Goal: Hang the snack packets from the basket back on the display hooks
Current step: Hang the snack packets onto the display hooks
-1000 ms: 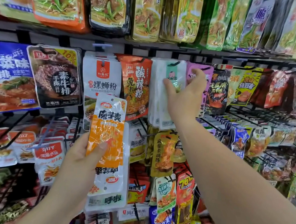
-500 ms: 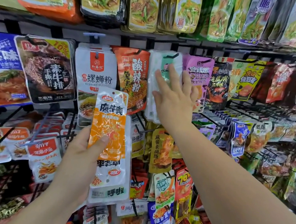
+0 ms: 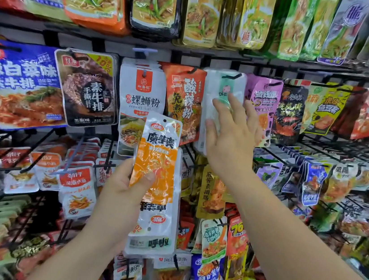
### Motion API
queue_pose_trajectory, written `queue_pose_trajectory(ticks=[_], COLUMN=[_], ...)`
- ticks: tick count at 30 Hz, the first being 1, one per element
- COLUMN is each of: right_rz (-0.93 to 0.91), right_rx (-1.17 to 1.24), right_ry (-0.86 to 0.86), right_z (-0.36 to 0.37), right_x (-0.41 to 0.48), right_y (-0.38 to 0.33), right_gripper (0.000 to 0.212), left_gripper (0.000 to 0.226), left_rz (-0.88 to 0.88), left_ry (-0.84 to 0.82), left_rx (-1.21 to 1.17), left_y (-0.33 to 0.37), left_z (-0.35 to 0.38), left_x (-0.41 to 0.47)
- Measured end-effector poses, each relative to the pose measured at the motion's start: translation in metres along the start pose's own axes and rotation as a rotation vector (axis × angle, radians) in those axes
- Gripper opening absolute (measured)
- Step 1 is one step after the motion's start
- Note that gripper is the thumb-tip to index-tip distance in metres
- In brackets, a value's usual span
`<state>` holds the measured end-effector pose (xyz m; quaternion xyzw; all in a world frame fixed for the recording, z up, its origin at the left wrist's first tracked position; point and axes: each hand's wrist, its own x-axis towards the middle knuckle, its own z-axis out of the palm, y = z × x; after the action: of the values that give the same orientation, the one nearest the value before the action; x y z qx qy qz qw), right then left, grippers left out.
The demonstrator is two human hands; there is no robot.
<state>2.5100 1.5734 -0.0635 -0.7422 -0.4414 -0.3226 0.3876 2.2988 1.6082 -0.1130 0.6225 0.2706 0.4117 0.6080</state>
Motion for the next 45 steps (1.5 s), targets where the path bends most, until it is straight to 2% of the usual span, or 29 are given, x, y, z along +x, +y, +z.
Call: queue_pose_trajectory(ticks=[2,6,8,11,15,17,21,25,29,35,42,43,45], right_rz=[0.02,0.481,0.617,0.705,0.751,0.732,0.676,0.719,0.75,0.7,0.678,0.675,0.666], right_rx=[0.218,0.751,0.879,1.03,1.08,1.064,1.05,1.148,1.224,1.274,1.231,1.234,1.257], right_ry=[0.008,-0.332,-0.351,-0.297,-0.265,-0.267,-0.341,-0.448,-0.472,-0.503,-0.49,-0.492,-0.516], right_z=[-0.018,-0.054,-0.054,-0.06,-0.084,-0.097,-0.115,-0.131,-0.146,-0.143,-0.083,-0.075,-0.058], right_x=[-0.024,-0.072,-0.094,-0.121,-0.144,-0.151,-0.164,-0.178,-0.191,-0.199,-0.213,-0.212,-0.208], right_y=[-0.01,-0.033,-0.029,-0.019,-0.002,0.004,0.011,0.009,-0.007,-0.064,-0.209,-0.231,-0.278], right_gripper=[0.05,0.063,0.05,0.032,0.009,0.004,0.018,0.008,0.013,0.014,0.022,0.023,0.024], left_gripper=[0.022,0.022,0.022,0.023,0.029,0.03,0.027,0.026,0.028,0.031,0.028,0.03,0.056], left_rz=[-0.002,-0.009,-0.008,-0.048,-0.135,-0.154,-0.195,-0.2,-0.188,-0.175,-0.093,-0.08,-0.071], left_ry=[-0.008,-0.066,-0.117,-0.142,-0.164,-0.162,-0.118,-0.071,-0.068,-0.01,0.143,0.166,0.236], left_rx=[0.024,-0.012,-0.029,-0.073,-0.171,-0.207,-0.264,-0.231,-0.232,-0.334,-0.255,-0.244,-0.231], left_y=[-0.002,-0.003,-0.004,-0.009,-0.014,-0.016,-0.015,-0.015,-0.016,-0.007,0.007,0.012,0.021], left_z=[0.004,0.024,0.038,0.059,0.082,0.087,0.088,0.088,0.078,0.024,-0.146,-0.171,-0.22], left_x=[-0.007,-0.029,-0.043,-0.063,-0.091,-0.105,-0.133,-0.155,-0.172,-0.184,-0.172,-0.169,-0.164])
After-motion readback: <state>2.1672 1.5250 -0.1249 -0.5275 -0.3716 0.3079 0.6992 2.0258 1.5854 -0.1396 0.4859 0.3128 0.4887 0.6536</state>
